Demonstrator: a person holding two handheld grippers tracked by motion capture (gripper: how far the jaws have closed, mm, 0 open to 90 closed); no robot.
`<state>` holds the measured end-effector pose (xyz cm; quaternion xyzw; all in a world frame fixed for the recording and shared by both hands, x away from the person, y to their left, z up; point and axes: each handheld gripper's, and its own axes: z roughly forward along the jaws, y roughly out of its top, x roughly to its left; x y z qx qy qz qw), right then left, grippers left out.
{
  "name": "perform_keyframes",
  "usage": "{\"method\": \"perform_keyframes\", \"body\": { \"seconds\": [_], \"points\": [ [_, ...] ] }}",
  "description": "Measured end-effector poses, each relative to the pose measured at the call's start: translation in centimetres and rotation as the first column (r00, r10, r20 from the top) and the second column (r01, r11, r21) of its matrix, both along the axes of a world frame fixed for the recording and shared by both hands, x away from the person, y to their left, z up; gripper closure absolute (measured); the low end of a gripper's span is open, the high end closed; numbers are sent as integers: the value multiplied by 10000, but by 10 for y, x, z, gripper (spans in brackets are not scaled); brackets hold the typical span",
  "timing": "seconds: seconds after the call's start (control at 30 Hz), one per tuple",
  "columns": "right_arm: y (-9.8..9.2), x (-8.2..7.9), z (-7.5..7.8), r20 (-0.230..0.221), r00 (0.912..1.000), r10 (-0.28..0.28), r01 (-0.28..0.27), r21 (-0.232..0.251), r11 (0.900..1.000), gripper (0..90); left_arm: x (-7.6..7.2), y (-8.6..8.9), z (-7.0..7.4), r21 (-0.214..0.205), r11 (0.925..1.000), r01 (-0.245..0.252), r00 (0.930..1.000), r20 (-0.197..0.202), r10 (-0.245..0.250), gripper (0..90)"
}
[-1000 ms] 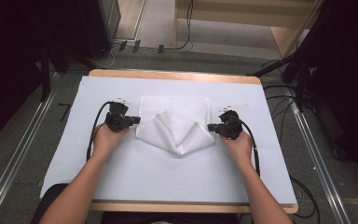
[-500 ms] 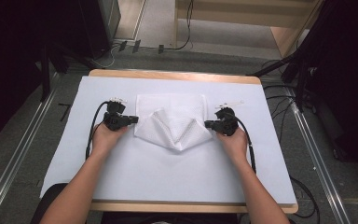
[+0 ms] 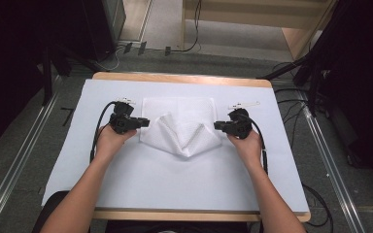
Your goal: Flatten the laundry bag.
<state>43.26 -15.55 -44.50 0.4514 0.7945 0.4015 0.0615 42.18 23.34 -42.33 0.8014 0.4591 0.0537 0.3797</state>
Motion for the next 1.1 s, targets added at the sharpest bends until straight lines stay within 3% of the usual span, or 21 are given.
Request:
{"method": "perform_keyframes", "body": {
  "seconds": [0.33,0.57,0.63,0.7,0.9,1.03,1.1],
  "points": [
    [20,6,-11,-482,9972,579,-593,-278,9979,895,-2,-12,0,-20,9984,557,9984,-99,-558,888],
    [20,-2,-4,-645,9913,1146,-1147,22,9934,897,-6,-9,3,-454,9947,920,9955,-185,-929,878],
    [20,-4,-3,-595,9904,1249,-1250,25,9922,897,-7,-10,4,-481,9935,1027,9943,-252,-1040,878],
    [20,-13,1,-524,9879,1460,-1463,-18,9892,896,-11,-12,6,-215,9922,1229,9920,-255,-1234,866],
    [13,-18,9,-248,9889,1464,-1474,-435,9881,850,-12,-5,19,-3,9952,976,9952,100,-976,794],
    [8,-12,15,-114,9923,1235,-1238,-347,9917,770,-6,-1,26,-308,9952,924,9955,-190,-930,756],
    [7,-7,17,-140,9917,1275,-1277,-141,9917,743,-3,-3,30,-406,9949,921,9956,-150,-928,733]
  ]
}}
